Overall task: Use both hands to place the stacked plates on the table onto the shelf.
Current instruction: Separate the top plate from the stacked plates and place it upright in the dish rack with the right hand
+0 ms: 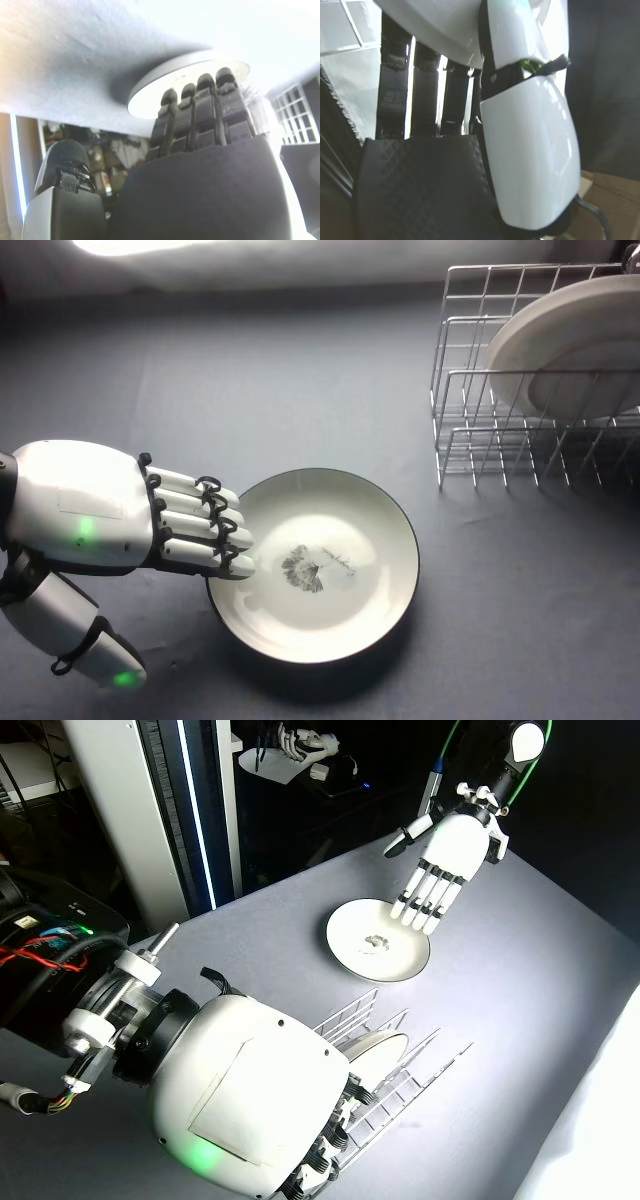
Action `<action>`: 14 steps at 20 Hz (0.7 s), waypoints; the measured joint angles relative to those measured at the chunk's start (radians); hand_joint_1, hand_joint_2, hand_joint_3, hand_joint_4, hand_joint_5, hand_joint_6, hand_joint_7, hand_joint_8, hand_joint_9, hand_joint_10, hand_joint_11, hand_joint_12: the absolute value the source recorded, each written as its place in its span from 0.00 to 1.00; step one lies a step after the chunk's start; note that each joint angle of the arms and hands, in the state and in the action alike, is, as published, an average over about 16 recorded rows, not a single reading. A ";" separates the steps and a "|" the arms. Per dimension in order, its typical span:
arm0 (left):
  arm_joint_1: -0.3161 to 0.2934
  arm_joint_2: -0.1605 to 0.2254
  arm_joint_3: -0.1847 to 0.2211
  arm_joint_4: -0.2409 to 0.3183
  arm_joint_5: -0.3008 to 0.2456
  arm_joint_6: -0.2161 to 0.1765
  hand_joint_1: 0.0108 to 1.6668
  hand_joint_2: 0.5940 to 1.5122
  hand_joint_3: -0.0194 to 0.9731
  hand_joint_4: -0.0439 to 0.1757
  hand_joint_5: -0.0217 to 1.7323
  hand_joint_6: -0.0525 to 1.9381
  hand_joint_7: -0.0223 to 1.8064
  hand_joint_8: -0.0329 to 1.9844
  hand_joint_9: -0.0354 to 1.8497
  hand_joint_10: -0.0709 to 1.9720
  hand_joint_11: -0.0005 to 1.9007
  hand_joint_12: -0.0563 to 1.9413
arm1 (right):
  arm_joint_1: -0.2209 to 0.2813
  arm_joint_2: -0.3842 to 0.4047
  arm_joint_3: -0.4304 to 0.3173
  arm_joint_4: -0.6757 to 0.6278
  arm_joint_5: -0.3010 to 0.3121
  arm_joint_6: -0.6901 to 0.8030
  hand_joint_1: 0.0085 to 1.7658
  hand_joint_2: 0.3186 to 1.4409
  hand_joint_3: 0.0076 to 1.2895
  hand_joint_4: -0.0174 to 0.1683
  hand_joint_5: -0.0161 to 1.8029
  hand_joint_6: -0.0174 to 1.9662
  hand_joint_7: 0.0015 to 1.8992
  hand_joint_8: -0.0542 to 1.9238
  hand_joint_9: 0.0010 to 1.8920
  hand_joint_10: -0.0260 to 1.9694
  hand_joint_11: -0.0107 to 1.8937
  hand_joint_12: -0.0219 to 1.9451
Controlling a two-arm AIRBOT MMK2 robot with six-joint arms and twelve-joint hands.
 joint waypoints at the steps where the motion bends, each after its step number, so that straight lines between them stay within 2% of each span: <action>1: 0.001 -0.001 -0.001 -0.001 0.004 0.001 0.00 0.57 0.04 0.22 0.04 0.03 0.03 0.01 0.03 0.04 0.01 0.03 | -0.004 0.001 0.000 -0.008 0.005 0.000 0.73 0.64 0.01 0.05 0.50 0.34 0.53 0.27 0.49 0.33 0.40 0.45; 5: 0.007 -0.005 -0.004 -0.004 0.016 0.006 0.00 0.57 0.04 0.22 0.04 0.03 0.02 0.01 0.03 0.04 0.01 0.03 | -0.008 0.002 -0.004 -0.033 0.027 0.000 0.70 0.65 0.01 0.06 0.44 0.24 0.46 0.19 0.44 0.19 0.34 0.41; 9: 0.017 -0.010 -0.007 -0.009 0.024 0.013 0.00 0.57 0.04 0.22 0.04 0.03 0.02 0.01 0.03 0.04 0.01 0.03 | 0.014 0.004 -0.021 -0.053 0.048 0.001 0.65 0.65 0.01 0.07 0.35 0.14 0.36 0.11 0.36 0.05 0.25 0.38; 12: 0.031 -0.013 -0.008 -0.015 0.029 0.018 0.00 0.57 0.04 0.22 0.04 0.03 0.02 0.01 0.03 0.04 0.01 0.02 | 0.038 0.005 -0.041 -0.090 0.070 0.001 0.61 0.63 0.01 0.08 0.26 0.06 0.26 0.04 0.27 0.02 0.17 0.33; 14: 0.044 -0.015 -0.008 -0.020 0.031 0.021 0.00 0.57 0.04 0.22 0.04 0.03 0.02 0.01 0.03 0.04 0.01 0.02 | 0.053 0.004 -0.057 -0.134 0.093 0.001 0.59 0.60 0.01 0.08 0.21 0.02 0.21 0.03 0.21 0.01 0.13 0.29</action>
